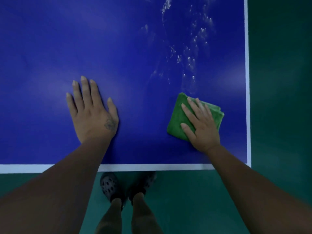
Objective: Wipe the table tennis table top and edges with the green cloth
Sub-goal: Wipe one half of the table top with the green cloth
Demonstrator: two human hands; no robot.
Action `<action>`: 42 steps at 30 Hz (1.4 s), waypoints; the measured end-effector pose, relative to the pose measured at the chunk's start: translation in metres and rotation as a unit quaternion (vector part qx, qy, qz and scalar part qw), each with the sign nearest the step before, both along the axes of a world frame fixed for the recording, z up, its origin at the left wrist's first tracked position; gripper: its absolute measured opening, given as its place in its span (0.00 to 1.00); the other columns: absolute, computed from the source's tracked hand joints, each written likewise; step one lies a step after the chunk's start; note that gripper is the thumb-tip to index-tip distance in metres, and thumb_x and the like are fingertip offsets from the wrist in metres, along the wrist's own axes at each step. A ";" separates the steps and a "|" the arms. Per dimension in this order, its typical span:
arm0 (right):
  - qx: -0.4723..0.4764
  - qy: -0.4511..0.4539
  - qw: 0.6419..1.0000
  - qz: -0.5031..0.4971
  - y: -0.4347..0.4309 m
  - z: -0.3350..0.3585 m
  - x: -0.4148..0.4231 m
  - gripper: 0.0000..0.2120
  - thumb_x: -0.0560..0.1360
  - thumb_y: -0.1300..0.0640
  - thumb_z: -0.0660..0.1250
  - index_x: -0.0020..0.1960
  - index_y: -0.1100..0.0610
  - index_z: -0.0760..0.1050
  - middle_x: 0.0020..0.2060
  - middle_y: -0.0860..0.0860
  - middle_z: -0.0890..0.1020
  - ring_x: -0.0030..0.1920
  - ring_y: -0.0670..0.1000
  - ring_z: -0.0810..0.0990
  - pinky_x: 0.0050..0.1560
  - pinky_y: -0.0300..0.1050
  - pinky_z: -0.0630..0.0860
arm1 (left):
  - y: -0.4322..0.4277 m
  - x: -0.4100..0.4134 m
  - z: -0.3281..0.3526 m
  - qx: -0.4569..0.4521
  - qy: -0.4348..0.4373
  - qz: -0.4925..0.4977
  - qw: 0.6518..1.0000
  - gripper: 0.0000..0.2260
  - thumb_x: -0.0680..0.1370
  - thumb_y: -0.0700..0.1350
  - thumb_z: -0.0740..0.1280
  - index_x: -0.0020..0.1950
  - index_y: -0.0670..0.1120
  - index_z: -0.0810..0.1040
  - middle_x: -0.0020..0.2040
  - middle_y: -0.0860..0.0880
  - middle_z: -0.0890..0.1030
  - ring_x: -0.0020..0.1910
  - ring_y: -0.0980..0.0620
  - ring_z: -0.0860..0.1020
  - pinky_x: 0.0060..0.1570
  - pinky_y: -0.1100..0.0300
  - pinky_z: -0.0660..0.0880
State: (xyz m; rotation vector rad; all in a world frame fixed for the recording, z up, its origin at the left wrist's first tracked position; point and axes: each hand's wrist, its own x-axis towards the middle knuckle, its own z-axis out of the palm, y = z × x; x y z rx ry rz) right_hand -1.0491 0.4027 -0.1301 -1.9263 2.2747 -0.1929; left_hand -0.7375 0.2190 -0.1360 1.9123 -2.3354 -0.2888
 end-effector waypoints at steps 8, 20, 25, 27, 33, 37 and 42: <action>0.017 0.042 0.992 -0.115 0.025 0.000 0.010 0.30 0.88 0.35 0.50 0.88 0.42 0.55 0.89 0.50 0.50 0.88 0.57 0.47 0.86 0.68 0.45 | 0.000 0.001 0.001 -0.001 0.016 0.005 1.000 0.34 0.87 0.60 0.48 0.88 0.42 0.54 0.89 0.45 0.51 0.88 0.43 0.46 0.86 0.41 0.44; 0.022 -0.007 1.000 -0.001 0.125 -0.008 0.001 0.32 0.86 0.34 0.57 0.86 0.42 0.60 0.87 0.52 0.58 0.87 0.62 0.54 0.83 0.75 0.49 | 0.001 -0.001 -0.009 -0.042 0.008 0.020 0.999 0.32 0.87 0.59 0.52 0.87 0.44 0.56 0.89 0.46 0.54 0.88 0.46 0.48 0.85 0.53 0.35; 0.026 -0.016 0.999 0.038 0.122 -0.003 -0.009 0.33 0.85 0.34 0.58 0.87 0.43 0.58 0.88 0.51 0.56 0.88 0.62 0.53 0.82 0.77 0.48 | 0.001 0.000 -0.008 -0.040 0.014 0.027 0.999 0.31 0.88 0.59 0.53 0.88 0.45 0.55 0.89 0.47 0.54 0.88 0.50 0.46 0.86 0.48 0.40; 0.034 -0.018 0.995 0.091 0.119 -0.003 -0.024 0.34 0.85 0.33 0.59 0.87 0.42 0.57 0.88 0.51 0.55 0.88 0.61 0.52 0.82 0.77 0.48 | 0.009 -0.010 -0.008 -0.035 0.013 0.065 0.997 0.30 0.88 0.59 0.52 0.88 0.47 0.54 0.89 0.48 0.53 0.88 0.49 0.46 0.86 0.43 0.43; 0.061 0.015 0.978 0.201 0.061 -0.003 -0.113 0.33 0.85 0.30 0.54 0.87 0.36 0.51 0.89 0.47 0.51 0.88 0.55 0.47 0.85 0.69 0.40 | 0.024 -0.042 -0.016 -0.064 0.014 0.171 0.983 0.30 0.87 0.59 0.54 0.88 0.50 0.56 0.89 0.48 0.54 0.88 0.44 0.49 0.86 0.40 0.45; 0.030 0.015 0.995 0.097 -0.008 -0.001 -0.173 0.32 0.86 0.32 0.54 0.87 0.41 0.58 0.88 0.49 0.55 0.88 0.58 0.52 0.84 0.73 0.49 | 0.024 -0.039 -0.017 -0.068 0.017 0.180 0.981 0.30 0.87 0.59 0.54 0.87 0.51 0.57 0.89 0.49 0.55 0.88 0.46 0.50 0.86 0.42 0.46; 0.023 0.030 0.998 -0.046 -0.045 -0.001 -0.188 0.32 0.87 0.34 0.50 0.87 0.45 0.57 0.89 0.49 0.52 0.88 0.57 0.50 0.85 0.71 0.46 | 0.023 -0.041 -0.013 -0.074 0.009 0.182 0.980 0.30 0.86 0.59 0.55 0.87 0.50 0.59 0.88 0.49 0.57 0.88 0.46 0.51 0.86 0.43 0.46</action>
